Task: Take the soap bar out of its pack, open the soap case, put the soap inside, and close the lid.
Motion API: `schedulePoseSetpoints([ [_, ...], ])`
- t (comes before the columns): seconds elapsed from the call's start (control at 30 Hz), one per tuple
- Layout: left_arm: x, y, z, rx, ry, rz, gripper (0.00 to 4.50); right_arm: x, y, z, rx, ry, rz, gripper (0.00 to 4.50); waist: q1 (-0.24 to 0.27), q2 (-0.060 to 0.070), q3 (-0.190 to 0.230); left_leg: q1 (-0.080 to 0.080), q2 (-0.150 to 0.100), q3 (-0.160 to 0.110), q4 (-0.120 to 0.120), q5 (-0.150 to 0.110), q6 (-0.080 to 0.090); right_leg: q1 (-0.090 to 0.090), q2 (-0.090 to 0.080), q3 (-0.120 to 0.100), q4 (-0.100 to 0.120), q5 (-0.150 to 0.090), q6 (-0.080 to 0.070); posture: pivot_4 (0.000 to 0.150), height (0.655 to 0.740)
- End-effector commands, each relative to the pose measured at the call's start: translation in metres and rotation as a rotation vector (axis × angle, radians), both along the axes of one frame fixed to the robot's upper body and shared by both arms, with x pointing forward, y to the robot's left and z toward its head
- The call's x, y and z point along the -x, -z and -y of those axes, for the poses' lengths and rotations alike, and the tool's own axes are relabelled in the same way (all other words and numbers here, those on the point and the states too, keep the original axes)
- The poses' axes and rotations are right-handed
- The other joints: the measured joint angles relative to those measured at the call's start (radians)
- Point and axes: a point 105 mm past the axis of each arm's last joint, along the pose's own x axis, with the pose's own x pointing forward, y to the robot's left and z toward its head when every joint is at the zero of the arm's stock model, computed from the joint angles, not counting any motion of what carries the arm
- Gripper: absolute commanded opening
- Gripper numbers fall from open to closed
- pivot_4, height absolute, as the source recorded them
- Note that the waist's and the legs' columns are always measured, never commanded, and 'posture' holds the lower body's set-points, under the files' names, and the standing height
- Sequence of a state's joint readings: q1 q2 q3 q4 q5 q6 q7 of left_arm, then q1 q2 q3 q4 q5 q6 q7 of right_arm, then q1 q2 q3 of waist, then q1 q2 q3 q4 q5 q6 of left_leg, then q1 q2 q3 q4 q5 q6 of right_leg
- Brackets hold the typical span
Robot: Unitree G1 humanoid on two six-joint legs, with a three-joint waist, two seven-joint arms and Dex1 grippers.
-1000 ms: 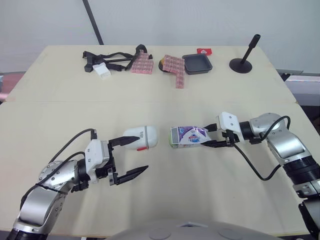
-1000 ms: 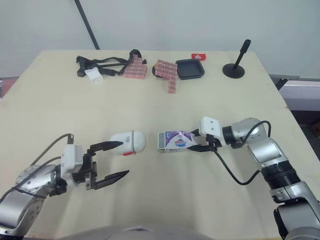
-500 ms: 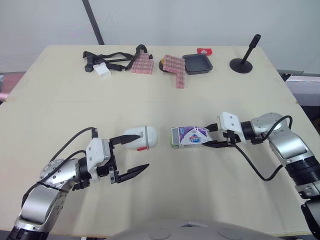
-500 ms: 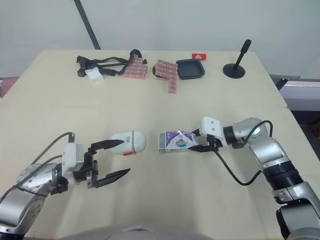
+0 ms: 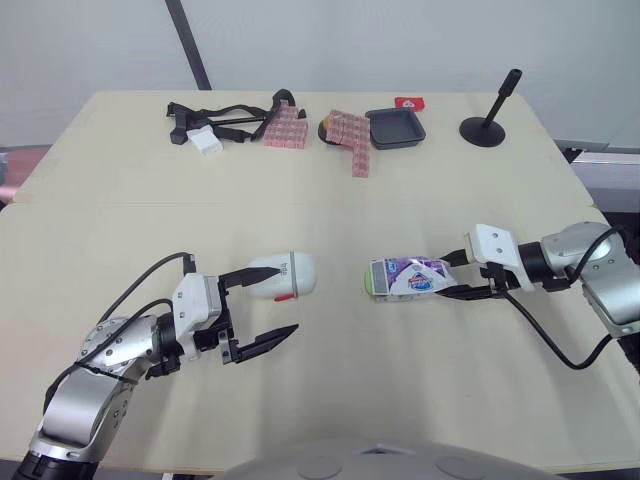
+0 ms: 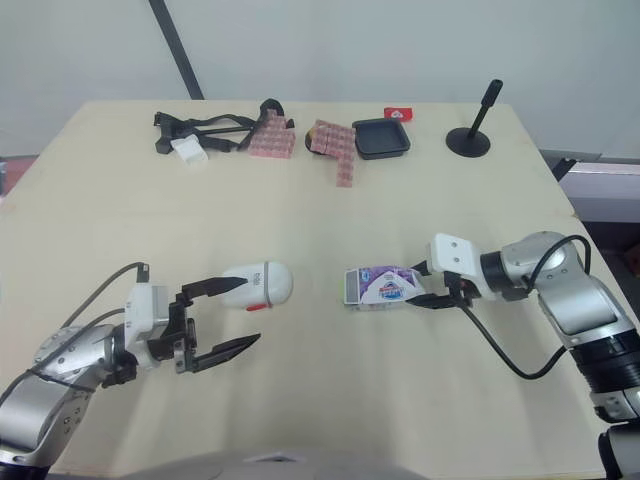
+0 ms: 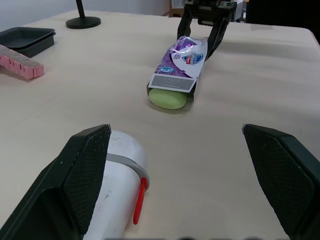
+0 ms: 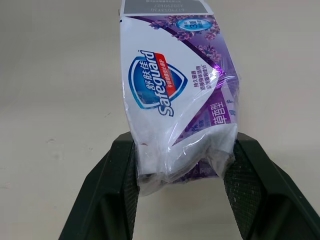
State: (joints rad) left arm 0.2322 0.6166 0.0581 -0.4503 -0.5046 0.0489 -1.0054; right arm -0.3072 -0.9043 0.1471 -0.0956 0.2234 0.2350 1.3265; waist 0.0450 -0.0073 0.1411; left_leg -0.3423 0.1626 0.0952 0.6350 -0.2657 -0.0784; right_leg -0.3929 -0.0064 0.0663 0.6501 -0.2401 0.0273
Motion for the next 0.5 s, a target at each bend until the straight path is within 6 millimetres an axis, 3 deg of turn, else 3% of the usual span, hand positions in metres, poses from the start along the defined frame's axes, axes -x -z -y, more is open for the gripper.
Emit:
schedulePoseSetpoints([
  [0.03, 0.002, -0.007, 0.003, -0.009, 0.022, 0.035, 4.50, 0.000, -0.014, 0.002, 0.000, -0.005, 0.050, 2.36, 0.000, 0.000, 0.000, 0.000, 0.000, 0.000, 0.000, 0.000, 0.000, 0.000, 0.000, 0.000, 0.000, 0.000, 0.000, 0.150, 0.7374],
  [0.5, 0.002, -0.007, 0.004, -0.013, 0.030, 0.035, 4.50, 0.001, -0.018, 0.015, 0.061, -0.010, 0.069, 2.36, 0.001, 0.000, 0.000, 0.000, 0.000, 0.000, 0.000, 0.000, 0.000, 0.000, 0.000, 0.000, 0.000, 0.000, 0.000, 0.150, 0.7374],
])
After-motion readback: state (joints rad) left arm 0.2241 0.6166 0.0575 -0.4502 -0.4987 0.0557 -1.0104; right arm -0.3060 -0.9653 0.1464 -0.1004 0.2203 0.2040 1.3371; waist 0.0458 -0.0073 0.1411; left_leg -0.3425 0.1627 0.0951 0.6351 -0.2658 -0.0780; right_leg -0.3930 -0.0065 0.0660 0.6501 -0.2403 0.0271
